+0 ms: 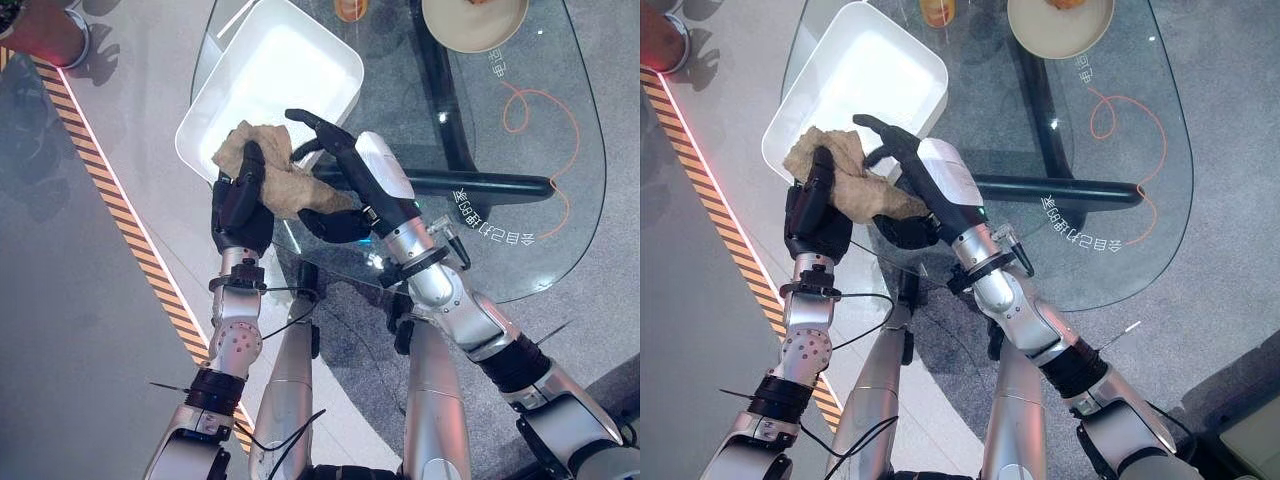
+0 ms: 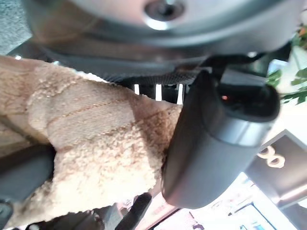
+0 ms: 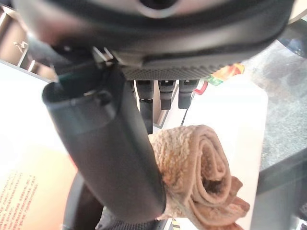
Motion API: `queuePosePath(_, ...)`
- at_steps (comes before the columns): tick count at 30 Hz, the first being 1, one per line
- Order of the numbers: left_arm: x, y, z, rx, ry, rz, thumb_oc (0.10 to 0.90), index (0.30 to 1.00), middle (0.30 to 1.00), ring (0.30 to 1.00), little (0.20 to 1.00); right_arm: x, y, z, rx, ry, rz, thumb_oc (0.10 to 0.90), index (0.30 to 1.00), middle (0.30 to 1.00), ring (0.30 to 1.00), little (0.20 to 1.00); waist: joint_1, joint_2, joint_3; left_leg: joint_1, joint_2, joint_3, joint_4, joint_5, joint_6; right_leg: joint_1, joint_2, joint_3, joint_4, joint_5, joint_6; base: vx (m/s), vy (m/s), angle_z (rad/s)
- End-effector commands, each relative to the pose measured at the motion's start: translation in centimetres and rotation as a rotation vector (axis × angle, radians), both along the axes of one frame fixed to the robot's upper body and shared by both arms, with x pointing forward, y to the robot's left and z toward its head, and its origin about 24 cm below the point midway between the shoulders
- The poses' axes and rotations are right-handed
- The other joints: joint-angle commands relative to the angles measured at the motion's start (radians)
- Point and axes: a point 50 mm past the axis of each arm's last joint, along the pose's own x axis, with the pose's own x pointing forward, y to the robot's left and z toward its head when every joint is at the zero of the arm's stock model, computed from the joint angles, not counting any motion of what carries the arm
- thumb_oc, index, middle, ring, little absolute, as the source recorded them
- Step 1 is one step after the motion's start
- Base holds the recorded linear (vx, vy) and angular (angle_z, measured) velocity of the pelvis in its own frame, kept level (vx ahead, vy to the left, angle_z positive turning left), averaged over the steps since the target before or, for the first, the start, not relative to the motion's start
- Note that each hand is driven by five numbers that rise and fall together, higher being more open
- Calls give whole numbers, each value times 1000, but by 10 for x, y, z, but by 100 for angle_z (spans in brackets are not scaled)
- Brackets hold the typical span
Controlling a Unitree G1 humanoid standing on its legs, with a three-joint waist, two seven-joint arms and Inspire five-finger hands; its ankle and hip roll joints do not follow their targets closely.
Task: Wipe the table with a cloth and put it in the basket.
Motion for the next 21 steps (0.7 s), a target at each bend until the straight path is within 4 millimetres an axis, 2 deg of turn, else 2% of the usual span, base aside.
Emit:
queuePosePath(1, -17, 17, 63, -10, -327, 159, 100, 300, 300, 300, 200, -37, 24, 69, 156, -309, 223, 800, 900, 900, 900, 900, 6, -10, -24, 44, -136, 74, 87, -144, 119, 75, 104, -17, -191, 114, -1, 0, 0, 0)
queuePosePath(11, -21, 32, 68, -28, -297, 355, 100, 300, 300, 300, 200, -34, 25, 71, 172, -311, 210, 800, 900, 900, 900, 900, 11, -10, -24, 49, -136, 73, 89, -150, 115, 80, 103, -16, -189, 105, -1, 0, 0, 0)
queuePosePath(21, -22, 34, 72, -15, -287, 418, 100, 300, 300, 300, 200, -33, 25, 73, 183, -313, 202, 800, 900, 900, 900, 900, 13, -10, -24, 51, -134, 73, 84, -147, 113, 83, 104, -18, -189, 100, -3, 0, 0, 0)
